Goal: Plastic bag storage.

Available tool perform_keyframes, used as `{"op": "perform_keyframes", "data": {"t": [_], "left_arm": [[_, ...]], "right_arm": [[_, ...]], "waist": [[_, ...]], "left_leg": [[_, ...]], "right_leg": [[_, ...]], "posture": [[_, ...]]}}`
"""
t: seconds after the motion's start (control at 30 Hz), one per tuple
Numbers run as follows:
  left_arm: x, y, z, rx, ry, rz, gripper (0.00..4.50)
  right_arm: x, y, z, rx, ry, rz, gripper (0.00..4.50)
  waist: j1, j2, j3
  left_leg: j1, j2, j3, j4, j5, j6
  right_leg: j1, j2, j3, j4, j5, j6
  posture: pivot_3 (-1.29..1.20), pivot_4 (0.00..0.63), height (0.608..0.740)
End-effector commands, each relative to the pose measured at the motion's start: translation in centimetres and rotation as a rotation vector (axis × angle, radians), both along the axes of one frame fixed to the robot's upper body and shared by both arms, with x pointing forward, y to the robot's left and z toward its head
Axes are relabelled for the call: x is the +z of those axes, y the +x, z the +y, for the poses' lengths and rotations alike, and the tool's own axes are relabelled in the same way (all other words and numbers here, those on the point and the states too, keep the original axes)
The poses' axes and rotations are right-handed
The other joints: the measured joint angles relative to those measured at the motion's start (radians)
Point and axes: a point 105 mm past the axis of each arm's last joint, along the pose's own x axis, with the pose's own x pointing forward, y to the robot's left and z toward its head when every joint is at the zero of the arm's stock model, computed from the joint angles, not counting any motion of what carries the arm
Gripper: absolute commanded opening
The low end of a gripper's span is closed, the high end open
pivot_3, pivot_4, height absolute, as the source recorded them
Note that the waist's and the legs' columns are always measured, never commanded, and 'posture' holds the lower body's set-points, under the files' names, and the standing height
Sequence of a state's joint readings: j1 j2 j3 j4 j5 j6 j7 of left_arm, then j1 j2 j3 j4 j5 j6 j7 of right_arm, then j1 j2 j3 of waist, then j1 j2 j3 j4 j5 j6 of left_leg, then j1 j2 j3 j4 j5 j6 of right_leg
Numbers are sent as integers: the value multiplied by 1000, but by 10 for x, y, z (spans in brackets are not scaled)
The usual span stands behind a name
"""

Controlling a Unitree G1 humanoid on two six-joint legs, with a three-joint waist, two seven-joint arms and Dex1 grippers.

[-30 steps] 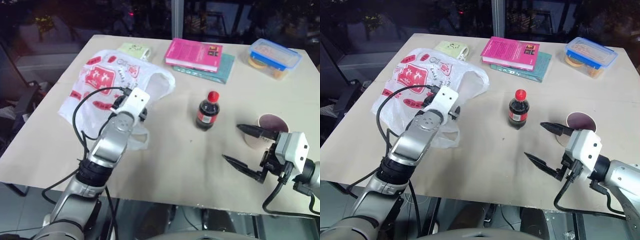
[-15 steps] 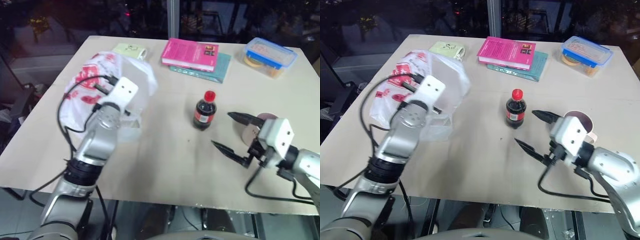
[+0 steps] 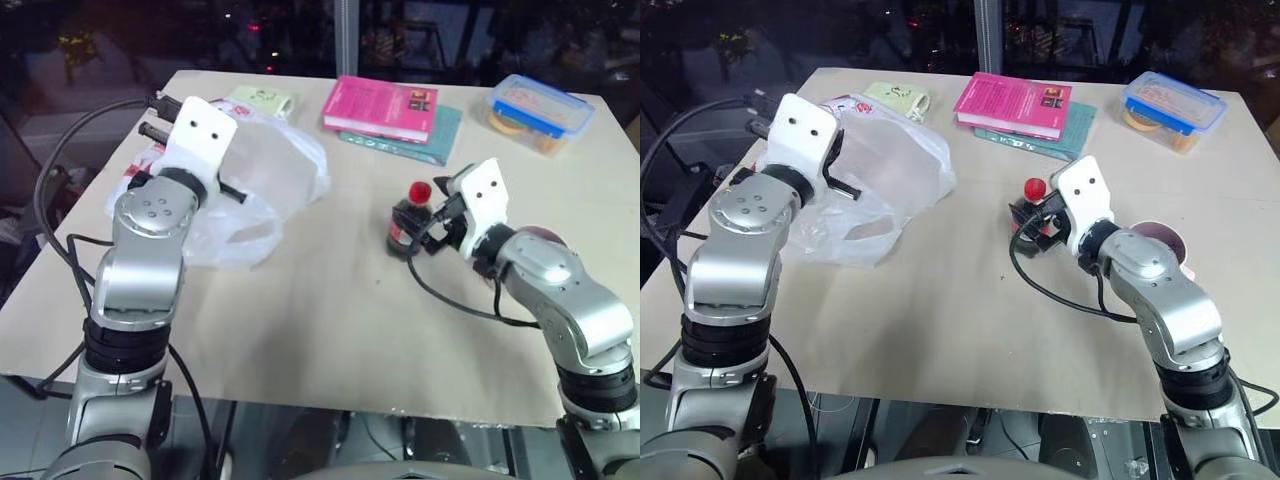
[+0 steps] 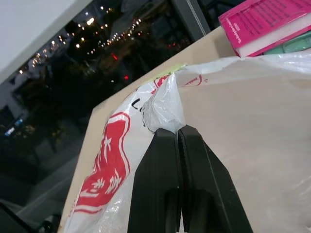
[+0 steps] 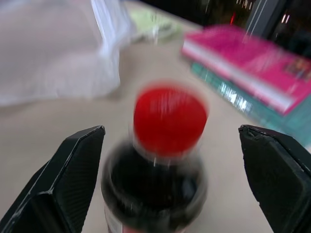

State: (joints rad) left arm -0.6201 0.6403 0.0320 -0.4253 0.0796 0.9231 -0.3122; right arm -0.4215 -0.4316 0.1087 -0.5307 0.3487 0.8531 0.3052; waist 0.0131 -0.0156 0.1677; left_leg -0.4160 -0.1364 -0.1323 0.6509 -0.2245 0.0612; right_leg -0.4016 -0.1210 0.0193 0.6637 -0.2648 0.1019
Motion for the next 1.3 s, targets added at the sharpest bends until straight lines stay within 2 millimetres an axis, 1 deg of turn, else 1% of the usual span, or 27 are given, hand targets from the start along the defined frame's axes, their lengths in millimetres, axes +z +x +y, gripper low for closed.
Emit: {"op": "perform_keyframes", "data": {"t": [0.03, 0.1, 0.23, 0.3, 0.4, 0.43, 0.47, 0.5, 0.6, 0.67, 0.73, 0.83, 0.93, 1.03, 1.13, 1.3], "left_arm": [[23, -8, -2, -6, -12, -70, 67], [23, -8, -2, -4, -19, -64, 67], [23, -9, -8, -18, -41, -51, 67], [24, -8, -9, -21, -51, -46, 67], [25, -8, -11, -34, -53, -37, 0], [25, -8, -12, -43, -60, -30, 0], [26, -7, -12, -51, -73, -23, 0], [27, -7, -11, -56, -83, -17, 0], [28, -4, -11, -70, -152, 27, 0], [28, 0, -16, -91, -227, 73, 0], [28, 3, -21, -110, -268, 105, 0], [32, 5, -32, -154, -346, 143, 0], [36, 4, -43, -201, -380, 165, 0], [39, -2, -56, -279, -423, 193, 0], [45, -8, -59, -318, -513, 207, 0], [55, -10, -55, -328, -592, 206, 0]], "right_arm": [[3, -2, 5, 12, 27, 4, 4500], [-1, -1, 8, 19, 34, 21, 4500], [-12, 9, 18, 11, 18, 29, 4500], [-17, 11, 22, 26, 21, 35, 4500], [-18, 14, 25, 34, 34, 26, 3728], [-17, 15, 25, 35, 37, 18, 3234], [-14, 15, 25, 42, 36, 1, 3044], [-11, 15, 25, 46, 34, -11, 3039], [11, 4, 36, 147, 102, -58, 3039], [28, -17, 61, 331, 160, -65, 3039], [38, -29, 79, 446, 186, -63, 3039], [44, -13, 106, 454, 198, -49, 3039], [48, 2, 130, 451, 198, -60, 3039], [42, 17, 145, 423, 189, -59, 3039], [37, 32, 152, 380, 206, -69, 3039], [36, 49, 150, 317, 220, -129, 3039]], "waist": [[-2, 0, 0], [-7, 0, 0], [-15, 0, 0], [-19, 0, 0], [-25, 0, 0], [-26, 0, 0], [-27, 0, 0], [-27, 0, 0], [-28, 0, 0], [-29, 0, 0], [-31, 0, 0], [-42, 0, 0], [-48, 0, 0], [-49, 0, 0], [-54, 0, 0], [-65, 0, 0]], "left_leg": [[0, 0, 0, 0, 0, 0], [0, 0, 0, 0, 0, 0], [0, 0, 0, 0, 0, 0], [0, 0, 0, 0, 0, 0], [0, 0, 0, 0, 0, 0], [0, 0, 0, 0, 0, 0], [0, 0, 0, 0, 0, 0], [0, 0, 0, 0, 0, 0], [0, 0, 0, 0, 0, -1], [0, 1, 1, 0, 0, -1], [0, 1, 1, 0, 0, -1], [0, 1, 1, 0, 1, -1], [0, 1, 0, 0, 1, -2], [0, 1, 1, 0, 1, -2], [0, 1, 1, 0, 1, -2], [-1, 1, 2, 0, 2, -4]], "right_leg": [[0, 0, 0, 0, 0, 0], [0, 0, 1, 0, 0, 0], [0, 1, 1, 1, 0, 0], [-1, 1, 1, 1, 0, 0], [0, 1, 1, 1, 0, 0], [-1, 1, 1, 1, 0, 0], [-1, 1, 1, 1, 0, 0], [-1, 1, 1, 1, 0, 0], [-2, 2, 1, 2, 0, 0], [-2, 2, 2, 2, 0, 0], [-2, 2, 2, 2, 0, 0], [-3, 3, 3, 3, 0, 0], [-3, 3, 2, 5, 0, -1], [-4, 2, 3, 6, 1, -1], [-6, 2, 2, 7, 1, -1], [-10, 2, 3, 10, 1, -2]], "posture": [[0, 150, 740], [0, 150, 740], [0, 150, 740], [0, 150, 740], [0, 150, 740], [0, 150, 740], [0, 150, 740], [0, 150, 740], [0, 150, 740], [0, 150, 740], [0, 150, 740], [0, 150, 740], [0, 150, 740], [0, 150, 740], [0, 150, 740], [0, 150, 740]]}}
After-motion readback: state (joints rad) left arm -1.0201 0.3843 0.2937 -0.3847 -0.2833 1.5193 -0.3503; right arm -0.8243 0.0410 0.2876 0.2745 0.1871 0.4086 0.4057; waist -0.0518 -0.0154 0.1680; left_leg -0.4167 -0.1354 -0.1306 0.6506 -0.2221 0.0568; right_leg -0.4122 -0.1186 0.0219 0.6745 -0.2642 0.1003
